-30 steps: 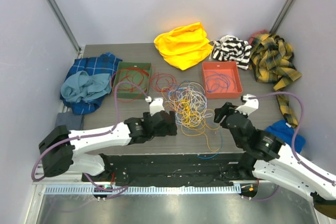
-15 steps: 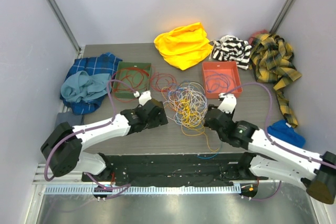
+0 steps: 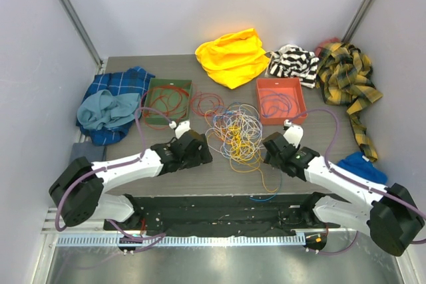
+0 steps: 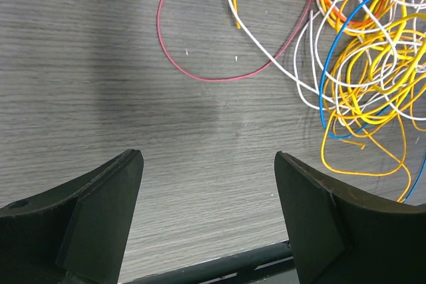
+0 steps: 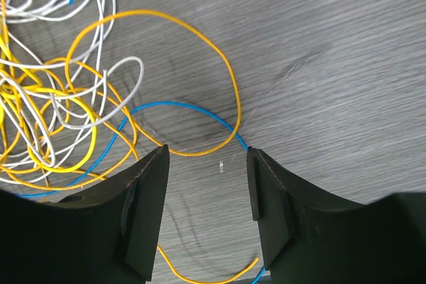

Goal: Untangle the cables

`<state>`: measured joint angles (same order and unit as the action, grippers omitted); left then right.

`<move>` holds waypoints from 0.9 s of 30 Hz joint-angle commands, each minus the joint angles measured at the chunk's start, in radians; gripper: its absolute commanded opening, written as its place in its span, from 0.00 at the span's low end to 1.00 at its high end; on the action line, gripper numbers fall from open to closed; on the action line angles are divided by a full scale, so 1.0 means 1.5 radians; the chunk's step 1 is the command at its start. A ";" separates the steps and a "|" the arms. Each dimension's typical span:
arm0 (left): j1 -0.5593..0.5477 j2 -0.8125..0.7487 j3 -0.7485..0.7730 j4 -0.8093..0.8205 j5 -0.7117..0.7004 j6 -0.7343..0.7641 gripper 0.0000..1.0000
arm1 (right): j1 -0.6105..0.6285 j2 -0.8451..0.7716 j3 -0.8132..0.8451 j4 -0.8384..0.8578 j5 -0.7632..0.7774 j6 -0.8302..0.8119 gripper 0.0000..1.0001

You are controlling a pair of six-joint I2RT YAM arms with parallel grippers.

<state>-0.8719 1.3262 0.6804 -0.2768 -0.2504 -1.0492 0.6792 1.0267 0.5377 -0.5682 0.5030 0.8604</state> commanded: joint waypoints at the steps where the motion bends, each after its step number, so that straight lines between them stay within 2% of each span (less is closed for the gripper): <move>1: -0.003 -0.012 -0.013 0.048 0.022 -0.014 0.84 | -0.002 -0.006 -0.027 0.067 -0.032 0.031 0.56; 7: -0.004 -0.007 -0.016 0.073 0.042 -0.015 0.84 | -0.002 -0.047 -0.018 0.115 -0.038 0.008 0.54; 11: -0.016 0.025 -0.001 0.125 0.083 0.012 0.79 | -0.001 -0.085 -0.012 0.112 -0.030 0.000 0.54; 14: -0.053 0.081 0.060 0.106 0.062 0.055 0.74 | -0.001 -0.116 -0.012 0.111 -0.023 -0.008 0.54; 17: -0.064 0.123 0.094 0.109 0.046 0.030 0.71 | -0.002 -0.120 -0.005 0.107 -0.027 -0.021 0.54; 24: -0.049 0.117 0.109 0.122 -0.031 -0.012 0.64 | -0.002 -0.154 -0.013 0.097 -0.035 -0.029 0.54; 27: -0.039 0.128 0.119 0.125 -0.030 -0.004 0.59 | -0.001 -0.166 -0.018 0.095 -0.032 -0.034 0.54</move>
<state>-0.9493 1.5227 0.8093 -0.1303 -0.2352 -1.0458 0.6785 0.8108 0.4965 -0.4416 0.4427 0.8288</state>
